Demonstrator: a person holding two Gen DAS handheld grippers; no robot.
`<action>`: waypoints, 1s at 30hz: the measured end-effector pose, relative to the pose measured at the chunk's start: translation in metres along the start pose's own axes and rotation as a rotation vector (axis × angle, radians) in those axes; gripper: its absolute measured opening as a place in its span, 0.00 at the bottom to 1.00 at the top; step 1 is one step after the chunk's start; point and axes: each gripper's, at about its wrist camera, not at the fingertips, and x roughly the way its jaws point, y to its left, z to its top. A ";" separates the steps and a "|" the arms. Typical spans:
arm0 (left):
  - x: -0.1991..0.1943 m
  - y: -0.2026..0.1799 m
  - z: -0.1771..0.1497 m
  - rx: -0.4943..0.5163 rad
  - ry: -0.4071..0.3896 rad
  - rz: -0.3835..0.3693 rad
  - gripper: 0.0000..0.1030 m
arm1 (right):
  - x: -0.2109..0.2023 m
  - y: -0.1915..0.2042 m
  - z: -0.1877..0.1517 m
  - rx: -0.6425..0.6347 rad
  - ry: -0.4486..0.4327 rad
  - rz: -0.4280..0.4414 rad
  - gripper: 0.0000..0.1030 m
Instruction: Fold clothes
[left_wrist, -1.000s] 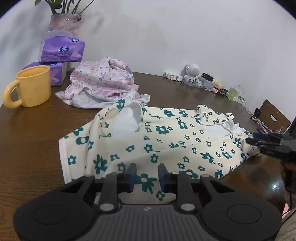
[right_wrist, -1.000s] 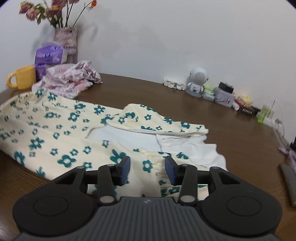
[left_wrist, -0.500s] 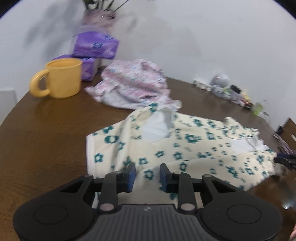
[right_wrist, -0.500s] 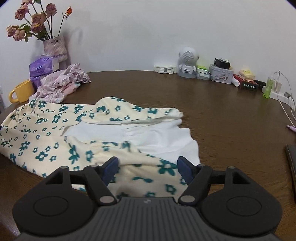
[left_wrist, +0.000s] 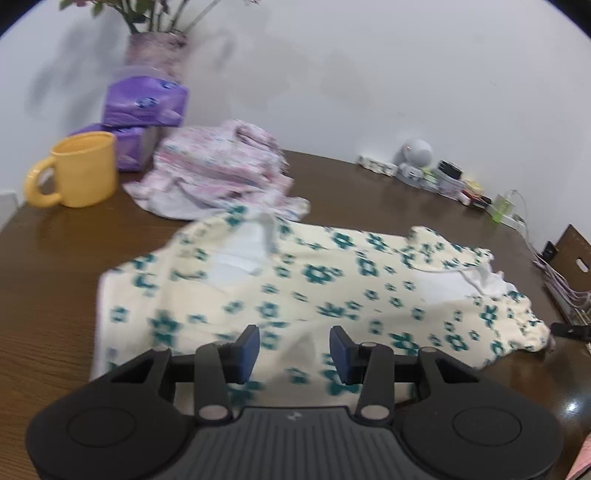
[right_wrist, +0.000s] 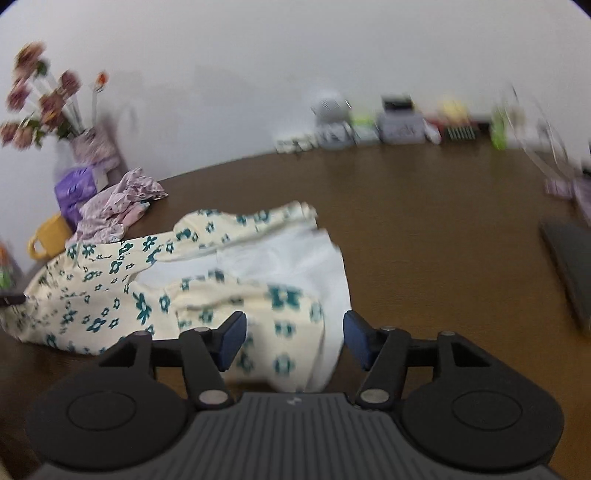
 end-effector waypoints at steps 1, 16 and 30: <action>0.001 -0.004 -0.003 -0.005 0.001 -0.006 0.39 | 0.001 -0.001 -0.001 0.009 0.005 0.002 0.58; 0.016 0.001 -0.018 -0.051 0.024 0.087 0.28 | 0.018 -0.014 -0.010 0.069 0.052 -0.001 0.04; 0.014 0.002 -0.013 -0.042 0.024 0.082 0.28 | 0.017 -0.034 0.005 0.053 -0.007 -0.048 0.09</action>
